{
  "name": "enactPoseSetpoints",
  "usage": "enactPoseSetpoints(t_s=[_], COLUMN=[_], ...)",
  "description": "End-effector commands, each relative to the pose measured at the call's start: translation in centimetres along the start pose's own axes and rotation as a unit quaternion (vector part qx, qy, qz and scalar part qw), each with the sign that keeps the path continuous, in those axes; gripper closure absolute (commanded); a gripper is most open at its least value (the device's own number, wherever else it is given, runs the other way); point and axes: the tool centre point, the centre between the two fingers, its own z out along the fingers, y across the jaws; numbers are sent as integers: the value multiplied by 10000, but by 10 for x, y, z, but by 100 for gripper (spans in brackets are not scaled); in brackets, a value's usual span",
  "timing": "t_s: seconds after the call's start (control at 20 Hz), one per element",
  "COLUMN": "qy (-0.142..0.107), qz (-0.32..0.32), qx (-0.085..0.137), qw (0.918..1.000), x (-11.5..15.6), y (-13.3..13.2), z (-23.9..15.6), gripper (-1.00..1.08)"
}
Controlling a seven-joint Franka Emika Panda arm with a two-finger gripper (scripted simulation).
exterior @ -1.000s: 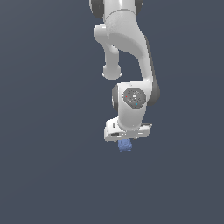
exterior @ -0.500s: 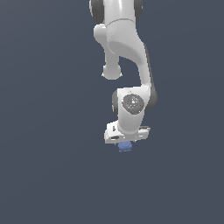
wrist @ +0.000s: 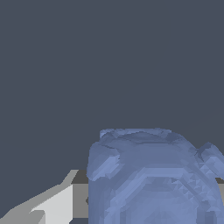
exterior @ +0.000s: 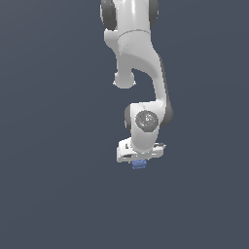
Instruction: Pick up the object and move it to a goal position.
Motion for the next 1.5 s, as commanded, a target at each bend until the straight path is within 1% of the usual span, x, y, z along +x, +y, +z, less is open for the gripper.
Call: enactPoseSetpoints(t_s=[0.0, 0.5, 0.75, 1.05, 1.45], qy=[1, 1, 1, 1, 1], qz=[0, 0, 0, 0, -2], qx=[0, 0, 0, 0, -2], qw=[10000, 10000, 10000, 10000, 10000], x=[0, 0, 1, 5, 12], y=[0, -1, -7, -25, -60], z=[0, -1, -17, -60, -144], gripper=[108, 108, 108, 108, 108])
